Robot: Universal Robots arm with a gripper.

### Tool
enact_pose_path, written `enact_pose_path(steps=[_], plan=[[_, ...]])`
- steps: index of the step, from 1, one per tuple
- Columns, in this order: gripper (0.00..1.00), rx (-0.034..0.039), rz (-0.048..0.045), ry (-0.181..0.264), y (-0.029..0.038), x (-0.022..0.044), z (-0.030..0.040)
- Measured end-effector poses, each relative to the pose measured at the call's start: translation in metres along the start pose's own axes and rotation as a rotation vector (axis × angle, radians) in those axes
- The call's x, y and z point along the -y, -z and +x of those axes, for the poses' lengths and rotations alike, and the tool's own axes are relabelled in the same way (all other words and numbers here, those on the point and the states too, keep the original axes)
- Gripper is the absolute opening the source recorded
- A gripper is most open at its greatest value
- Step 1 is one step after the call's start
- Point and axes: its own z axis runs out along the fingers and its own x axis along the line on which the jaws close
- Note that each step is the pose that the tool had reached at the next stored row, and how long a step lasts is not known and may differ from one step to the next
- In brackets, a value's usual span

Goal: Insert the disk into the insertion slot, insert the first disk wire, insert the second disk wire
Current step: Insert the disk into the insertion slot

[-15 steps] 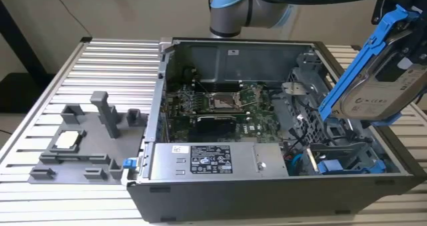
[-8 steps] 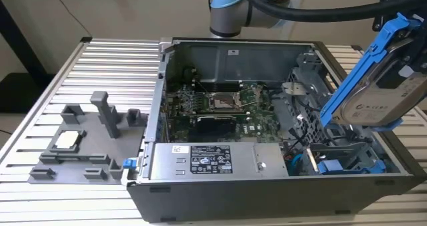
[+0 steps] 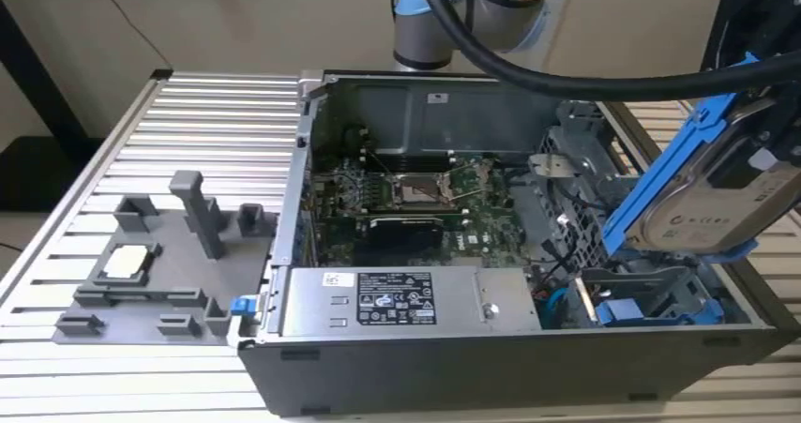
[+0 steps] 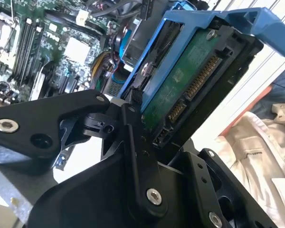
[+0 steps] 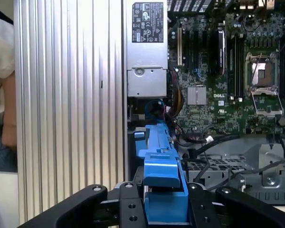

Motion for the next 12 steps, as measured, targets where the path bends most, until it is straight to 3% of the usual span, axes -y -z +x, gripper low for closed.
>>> enact_pose_path(steps=[5,8,12], plan=[[0.33,-0.0027,0.0154,0.000,-0.0047,0.0002,0.0030],[0.33,-0.0030,0.0332,0.000,-0.0069,0.0002,0.0034],[0.33,-0.0030,0.0364,0.000,-0.0071,0.0003,0.0034]])
